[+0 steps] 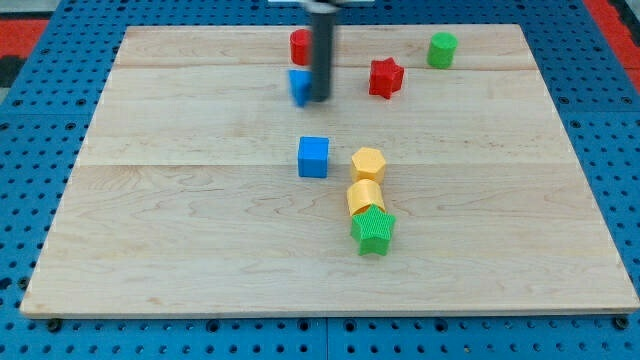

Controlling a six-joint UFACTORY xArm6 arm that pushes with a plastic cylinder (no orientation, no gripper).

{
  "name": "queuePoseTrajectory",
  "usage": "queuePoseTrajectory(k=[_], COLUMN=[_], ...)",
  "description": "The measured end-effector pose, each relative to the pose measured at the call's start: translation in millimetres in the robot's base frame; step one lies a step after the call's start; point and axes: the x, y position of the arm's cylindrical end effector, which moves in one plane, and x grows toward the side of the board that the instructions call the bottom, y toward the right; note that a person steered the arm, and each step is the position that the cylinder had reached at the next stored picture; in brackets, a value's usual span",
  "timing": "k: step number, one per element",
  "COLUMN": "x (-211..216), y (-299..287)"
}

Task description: Push the blue cube to the bottom left of the blue triangle

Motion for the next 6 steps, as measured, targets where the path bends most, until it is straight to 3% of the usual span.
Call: queuePoseTrajectory(k=[2,3,4,5,6], x=[-83,-102,-91,-12,24], y=[-92,-74,-52,-8,60])
